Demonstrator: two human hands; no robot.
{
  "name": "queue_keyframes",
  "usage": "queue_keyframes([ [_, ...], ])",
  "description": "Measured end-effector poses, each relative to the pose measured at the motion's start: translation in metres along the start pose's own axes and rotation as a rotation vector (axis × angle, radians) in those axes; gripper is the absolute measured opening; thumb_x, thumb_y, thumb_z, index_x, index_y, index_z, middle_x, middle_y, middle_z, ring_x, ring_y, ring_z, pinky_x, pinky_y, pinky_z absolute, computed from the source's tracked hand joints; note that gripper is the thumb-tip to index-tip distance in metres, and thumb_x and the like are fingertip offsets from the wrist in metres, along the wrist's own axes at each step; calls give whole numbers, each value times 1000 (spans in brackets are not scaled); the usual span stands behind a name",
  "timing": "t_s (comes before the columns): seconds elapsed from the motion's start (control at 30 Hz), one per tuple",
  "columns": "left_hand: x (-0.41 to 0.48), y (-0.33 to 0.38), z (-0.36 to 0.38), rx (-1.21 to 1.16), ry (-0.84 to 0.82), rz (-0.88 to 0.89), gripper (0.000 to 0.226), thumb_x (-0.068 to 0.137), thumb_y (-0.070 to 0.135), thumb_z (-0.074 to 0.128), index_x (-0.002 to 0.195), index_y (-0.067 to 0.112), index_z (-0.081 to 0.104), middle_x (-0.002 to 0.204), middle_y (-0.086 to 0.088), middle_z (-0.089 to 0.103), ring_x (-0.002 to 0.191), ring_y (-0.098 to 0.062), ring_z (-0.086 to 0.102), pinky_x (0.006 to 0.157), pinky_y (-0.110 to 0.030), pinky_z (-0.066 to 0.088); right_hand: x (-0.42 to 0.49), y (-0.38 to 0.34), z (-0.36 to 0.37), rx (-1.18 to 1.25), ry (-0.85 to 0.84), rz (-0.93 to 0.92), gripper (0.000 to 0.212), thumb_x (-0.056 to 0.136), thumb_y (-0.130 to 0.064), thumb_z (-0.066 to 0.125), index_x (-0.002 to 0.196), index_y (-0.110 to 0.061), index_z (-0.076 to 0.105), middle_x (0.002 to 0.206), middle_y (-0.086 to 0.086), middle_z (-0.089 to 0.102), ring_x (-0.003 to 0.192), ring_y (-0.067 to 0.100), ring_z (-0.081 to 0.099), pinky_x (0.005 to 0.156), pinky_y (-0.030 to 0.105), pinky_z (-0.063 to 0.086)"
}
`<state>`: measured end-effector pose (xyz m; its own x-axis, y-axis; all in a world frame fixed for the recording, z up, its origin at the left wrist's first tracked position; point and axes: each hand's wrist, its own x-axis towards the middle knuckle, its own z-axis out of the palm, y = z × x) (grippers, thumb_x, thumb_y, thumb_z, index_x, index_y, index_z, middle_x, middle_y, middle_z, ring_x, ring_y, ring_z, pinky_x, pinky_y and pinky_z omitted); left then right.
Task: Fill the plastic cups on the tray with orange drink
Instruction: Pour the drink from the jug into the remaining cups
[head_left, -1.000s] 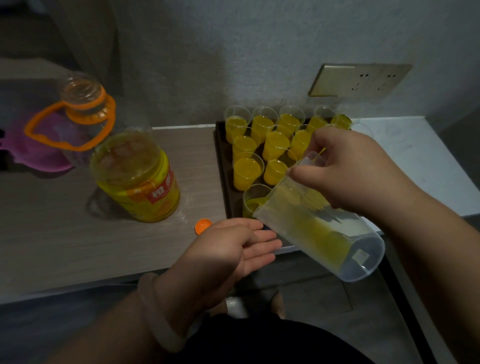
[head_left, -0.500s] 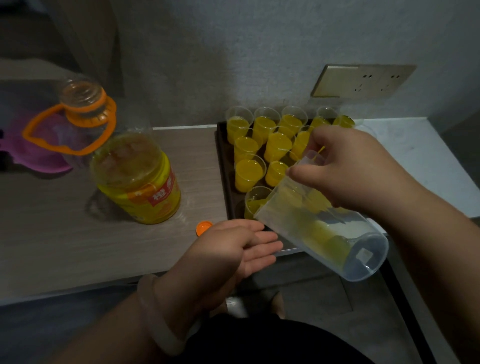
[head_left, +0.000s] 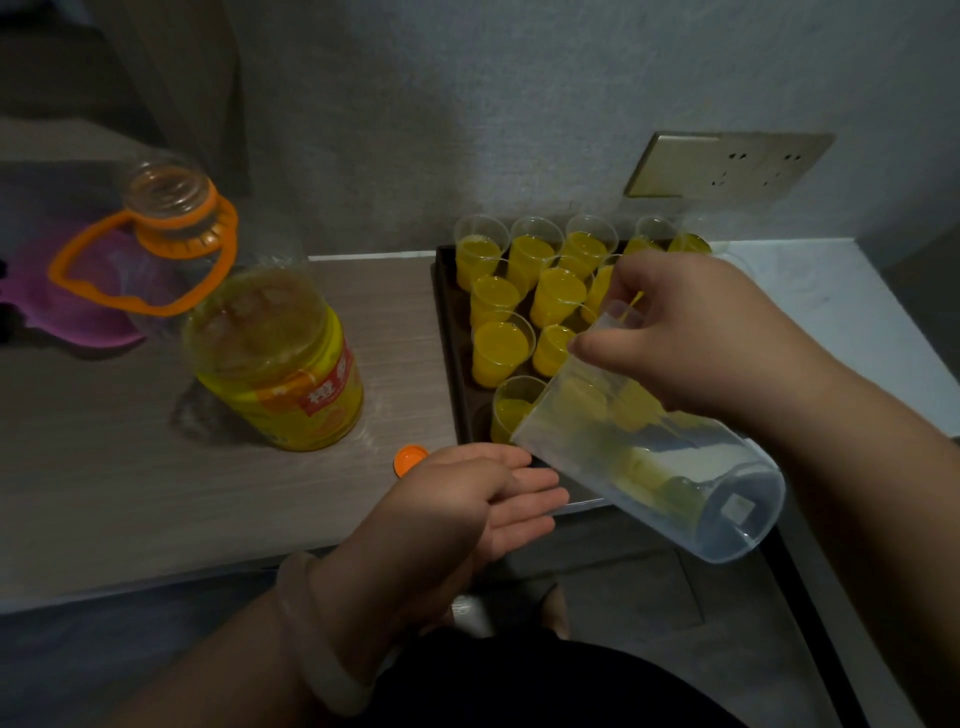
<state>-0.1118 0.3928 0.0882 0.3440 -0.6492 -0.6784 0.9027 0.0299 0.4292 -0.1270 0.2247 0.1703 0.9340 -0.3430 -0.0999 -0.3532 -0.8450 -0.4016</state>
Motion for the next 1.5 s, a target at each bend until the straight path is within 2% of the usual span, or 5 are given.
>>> queue_keyframes([
  [0.3, 1, 0, -2, 6, 7, 0, 32, 93, -13, 31, 117, -5, 50, 109, -29, 65, 97, -37, 67, 76, -38, 57, 4, -6, 2, -30, -9, -8, 23, 79, -35, 70, 81, -18, 56, 71, 0, 58, 53, 13, 51, 55, 33, 50],
  [0.5, 0, 0, -6, -37, -21, -3, 29, 93, -12, 30, 111, -6, 52, 106, -31, 65, 95, -40, 67, 71, -38, 59, 6, -9, 3, -48, -9, -11, 24, 79, -34, 69, 80, -15, 56, 69, 2, 59, 52, 14, 50, 54, 30, 48],
  [0.87, -2, 4, 1, -6, -15, -28, 37, 92, -14, 31, 125, -5, 45, 115, -31, 62, 103, -40, 64, 82, -42, 53, 13, -19, 2, -96, -52, -14, 22, 79, -35, 68, 82, -16, 57, 74, 1, 59, 56, 15, 54, 52, 29, 46],
  [1.27, -3, 6, -3, -29, -10, -40, 32, 93, -13, 32, 118, -2, 47, 111, -30, 64, 99, -39, 66, 75, -40, 56, 17, -24, 4, -116, -47, -26, 22, 80, -33, 67, 84, -13, 58, 79, 4, 61, 57, 17, 56, 55, 33, 51],
  [1.5, -6, 8, -7, -32, -30, -15, 35, 92, -14, 33, 122, -6, 48, 109, -31, 64, 97, -39, 66, 71, -38, 58, 9, -15, 2, -72, 5, 1, 23, 80, -37, 69, 83, -18, 56, 77, 0, 58, 55, 11, 51, 49, 26, 42],
])
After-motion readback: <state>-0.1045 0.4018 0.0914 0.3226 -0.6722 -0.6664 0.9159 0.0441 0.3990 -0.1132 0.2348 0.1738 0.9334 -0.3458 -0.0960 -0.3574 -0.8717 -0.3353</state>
